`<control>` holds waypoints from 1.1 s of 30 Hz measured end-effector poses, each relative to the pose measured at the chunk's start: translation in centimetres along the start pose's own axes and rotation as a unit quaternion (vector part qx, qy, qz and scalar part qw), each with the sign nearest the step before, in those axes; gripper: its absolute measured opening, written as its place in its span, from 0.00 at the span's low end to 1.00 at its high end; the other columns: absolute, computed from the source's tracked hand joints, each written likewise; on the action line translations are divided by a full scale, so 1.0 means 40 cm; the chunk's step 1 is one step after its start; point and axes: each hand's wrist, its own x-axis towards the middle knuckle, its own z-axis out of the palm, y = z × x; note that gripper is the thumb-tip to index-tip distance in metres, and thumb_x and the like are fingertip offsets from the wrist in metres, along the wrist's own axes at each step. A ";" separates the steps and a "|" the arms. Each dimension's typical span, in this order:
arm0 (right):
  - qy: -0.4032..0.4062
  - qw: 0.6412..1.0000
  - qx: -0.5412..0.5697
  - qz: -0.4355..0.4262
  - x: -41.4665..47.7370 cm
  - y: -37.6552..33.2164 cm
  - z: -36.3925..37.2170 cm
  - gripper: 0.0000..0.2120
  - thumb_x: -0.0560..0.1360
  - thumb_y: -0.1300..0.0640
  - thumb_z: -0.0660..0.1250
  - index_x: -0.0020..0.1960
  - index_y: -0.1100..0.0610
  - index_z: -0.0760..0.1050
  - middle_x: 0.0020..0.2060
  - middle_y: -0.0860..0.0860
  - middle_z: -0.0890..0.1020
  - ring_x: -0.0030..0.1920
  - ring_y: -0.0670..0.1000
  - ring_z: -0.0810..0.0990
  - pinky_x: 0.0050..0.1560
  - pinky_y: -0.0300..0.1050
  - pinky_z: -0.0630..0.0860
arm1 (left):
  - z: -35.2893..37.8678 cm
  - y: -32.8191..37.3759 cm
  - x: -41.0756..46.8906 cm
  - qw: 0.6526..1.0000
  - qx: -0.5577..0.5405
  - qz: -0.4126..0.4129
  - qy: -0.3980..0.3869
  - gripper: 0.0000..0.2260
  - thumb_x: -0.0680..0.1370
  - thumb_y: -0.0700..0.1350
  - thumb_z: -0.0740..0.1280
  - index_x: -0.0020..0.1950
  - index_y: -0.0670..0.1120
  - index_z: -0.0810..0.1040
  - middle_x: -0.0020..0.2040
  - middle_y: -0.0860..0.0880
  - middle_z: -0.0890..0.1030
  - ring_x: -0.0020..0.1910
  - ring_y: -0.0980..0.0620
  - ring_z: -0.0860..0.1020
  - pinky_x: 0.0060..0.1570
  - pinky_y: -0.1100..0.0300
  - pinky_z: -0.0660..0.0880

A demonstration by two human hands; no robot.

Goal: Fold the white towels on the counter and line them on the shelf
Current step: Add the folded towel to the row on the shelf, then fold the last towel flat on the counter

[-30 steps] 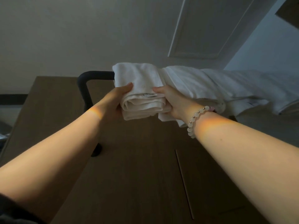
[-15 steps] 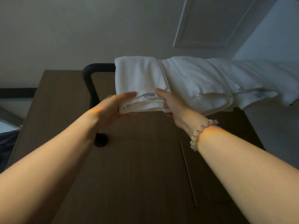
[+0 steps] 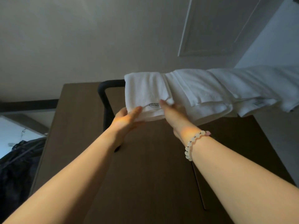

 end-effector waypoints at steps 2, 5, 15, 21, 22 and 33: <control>0.015 1.000 0.021 -0.012 -0.021 -0.005 0.018 0.22 0.77 0.47 0.64 0.65 0.60 0.72 0.62 0.55 0.76 0.63 0.56 0.73 0.54 0.40 0.67 | 0.009 -0.017 -0.013 0.999 0.002 -0.003 0.034 0.38 0.66 0.65 0.70 0.68 0.44 0.68 0.56 0.40 0.78 0.38 0.51 0.79 0.29 0.63 0.73; 0.051 0.997 0.053 -0.016 -0.061 -0.011 0.037 0.23 0.77 0.49 0.65 0.68 0.57 0.68 0.65 0.53 0.73 0.64 0.53 0.72 0.55 0.40 0.67 | 0.018 -0.030 -0.040 0.997 -0.003 -0.010 0.081 0.33 0.75 0.57 0.67 0.74 0.47 0.58 0.61 0.45 0.74 0.37 0.55 0.78 0.30 0.65 0.74; 0.031 0.908 -0.395 -0.135 -0.378 0.270 -0.093 0.12 0.79 0.52 0.59 0.61 0.54 0.70 0.60 0.51 0.73 0.62 0.50 0.70 0.50 0.37 0.64 | 0.085 -0.278 -0.408 0.914 0.402 -0.059 -0.025 0.17 0.80 0.50 0.58 0.69 0.48 0.68 0.61 0.47 0.76 0.60 0.46 0.74 0.61 0.50 0.71; -0.082 0.828 -0.545 -0.103 -0.677 0.498 -0.190 0.14 0.80 0.53 0.56 0.61 0.58 0.74 0.61 0.55 0.74 0.62 0.56 0.71 0.60 0.50 0.69 | 0.173 -0.451 -0.765 0.891 0.445 -0.060 -0.067 0.17 0.82 0.49 0.54 0.69 0.50 0.69 0.63 0.49 0.74 0.61 0.50 0.72 0.59 0.56 0.67; -0.091 0.823 -0.553 -0.088 -0.733 0.531 -0.199 0.14 0.80 0.54 0.57 0.60 0.58 0.75 0.61 0.56 0.75 0.62 0.57 0.72 0.61 0.51 0.69 | 0.175 -0.477 -0.820 0.894 0.437 -0.068 -0.071 0.16 0.81 0.49 0.55 0.68 0.49 0.70 0.63 0.49 0.75 0.61 0.50 0.72 0.59 0.56 0.66; -0.254 0.723 -0.634 0.103 -1.330 0.764 -0.391 0.13 0.78 0.57 0.60 0.55 0.62 0.79 0.53 0.60 0.80 0.54 0.61 0.79 0.53 0.53 0.76 | 0.196 -0.686 -1.396 0.887 0.358 -0.193 -0.218 0.14 0.81 0.47 0.56 0.64 0.45 0.74 0.57 0.47 0.78 0.56 0.49 0.75 0.54 0.57 0.68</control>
